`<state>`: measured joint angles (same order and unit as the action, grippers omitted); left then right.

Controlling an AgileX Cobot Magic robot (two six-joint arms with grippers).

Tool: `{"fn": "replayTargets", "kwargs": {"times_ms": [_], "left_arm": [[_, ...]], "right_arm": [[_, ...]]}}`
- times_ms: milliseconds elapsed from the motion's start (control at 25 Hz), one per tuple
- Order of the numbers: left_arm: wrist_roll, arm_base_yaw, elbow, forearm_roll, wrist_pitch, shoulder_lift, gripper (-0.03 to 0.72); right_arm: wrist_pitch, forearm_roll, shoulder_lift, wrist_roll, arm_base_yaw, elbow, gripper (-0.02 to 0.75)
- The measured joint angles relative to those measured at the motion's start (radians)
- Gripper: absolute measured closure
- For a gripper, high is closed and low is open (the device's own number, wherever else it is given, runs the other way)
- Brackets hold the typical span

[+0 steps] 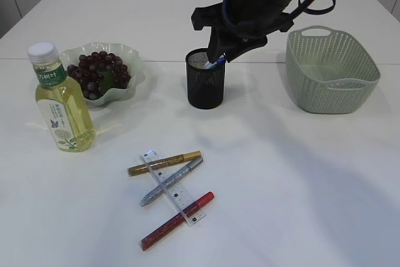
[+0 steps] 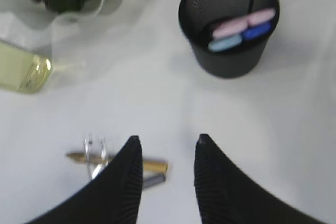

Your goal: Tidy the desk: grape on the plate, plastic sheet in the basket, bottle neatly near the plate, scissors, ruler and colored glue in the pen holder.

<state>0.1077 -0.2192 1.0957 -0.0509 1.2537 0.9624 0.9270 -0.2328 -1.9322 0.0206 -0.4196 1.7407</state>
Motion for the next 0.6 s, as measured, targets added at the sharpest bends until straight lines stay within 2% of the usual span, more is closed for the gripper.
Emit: {"fn": "replayTargets", "kwargs": {"times_ms": [200, 440, 600], "left_arm": [[0.000, 0.000, 0.000, 0.000, 0.000, 0.025, 0.273], [0.000, 0.000, 0.000, 0.000, 0.000, 0.025, 0.273], [0.000, 0.000, 0.000, 0.000, 0.000, 0.025, 0.273]], "right_arm": [[0.258, -0.014, 0.002, 0.000, -0.026, 0.076, 0.451], [0.299, 0.002, -0.020, -0.013, -0.106, 0.080, 0.313], [0.301, 0.013, -0.068, -0.021, -0.155, 0.080, 0.272]]}}
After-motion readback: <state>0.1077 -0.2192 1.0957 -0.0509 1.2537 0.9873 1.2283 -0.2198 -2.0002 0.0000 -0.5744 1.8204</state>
